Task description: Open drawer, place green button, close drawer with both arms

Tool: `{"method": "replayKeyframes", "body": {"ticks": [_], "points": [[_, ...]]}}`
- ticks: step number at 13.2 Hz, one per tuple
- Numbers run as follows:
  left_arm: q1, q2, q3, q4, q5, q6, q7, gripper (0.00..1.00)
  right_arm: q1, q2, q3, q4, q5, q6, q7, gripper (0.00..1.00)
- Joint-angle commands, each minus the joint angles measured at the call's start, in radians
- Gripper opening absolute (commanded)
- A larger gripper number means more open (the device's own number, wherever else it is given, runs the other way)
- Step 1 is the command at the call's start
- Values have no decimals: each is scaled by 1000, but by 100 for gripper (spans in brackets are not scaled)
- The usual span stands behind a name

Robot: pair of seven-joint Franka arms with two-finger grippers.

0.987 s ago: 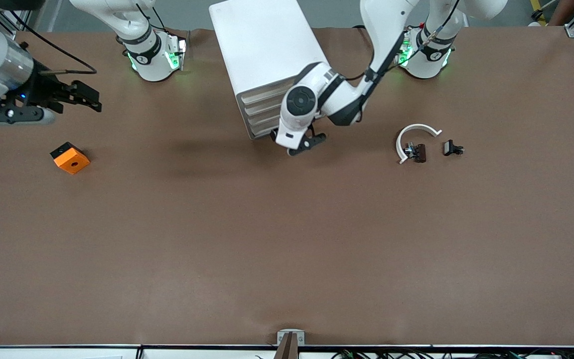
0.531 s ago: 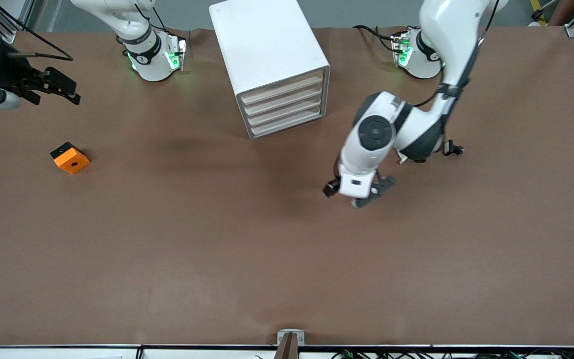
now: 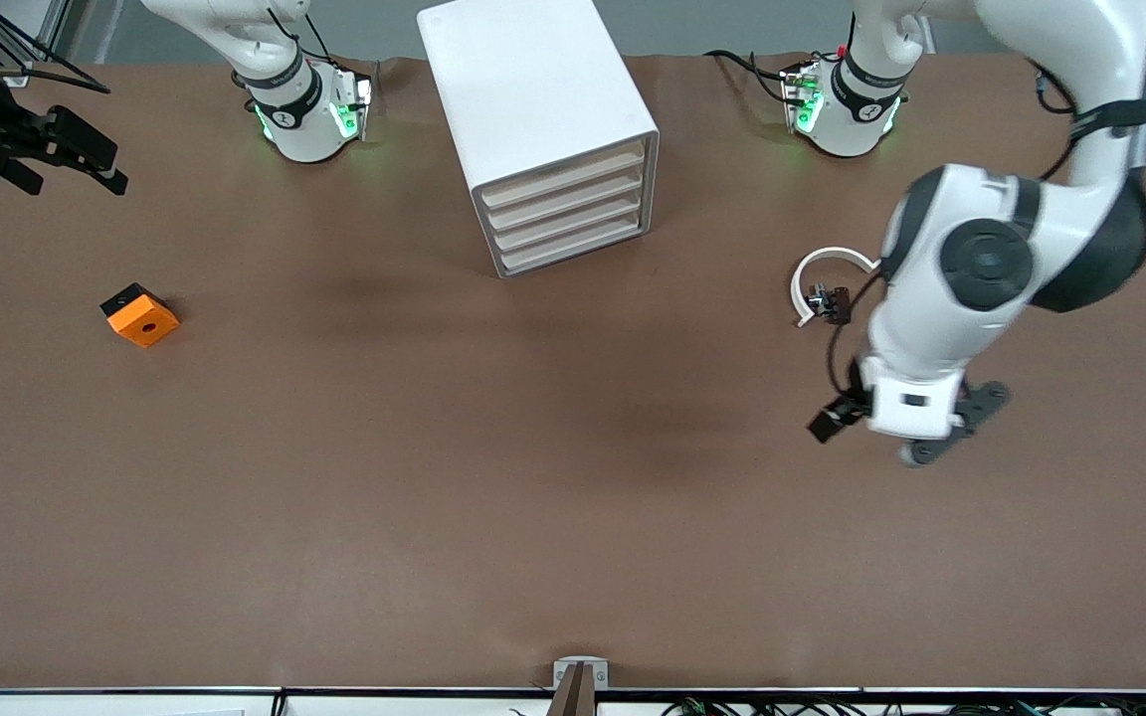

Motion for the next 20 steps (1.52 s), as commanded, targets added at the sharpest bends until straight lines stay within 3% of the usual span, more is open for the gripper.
{"method": "replayKeyframes", "body": {"ticks": [1,4,10,15,20], "points": [[51,-64,-12,8,17,-82,72,100,-34,39,16,46,-14,-9,-12,100],[77,-149,-10,8,17,-202,147,100,-35,103,16,118,-15,-9,-7,100],[151,-310,6,5,2,-369,474,100,-54,208,15,196,-29,-7,-7,100],[200,-383,31,-15,-54,-405,727,100,-54,231,15,202,-32,-1,-12,100],[211,-483,36,-95,-133,-409,796,100,-57,232,15,207,-31,5,-12,100]]}}
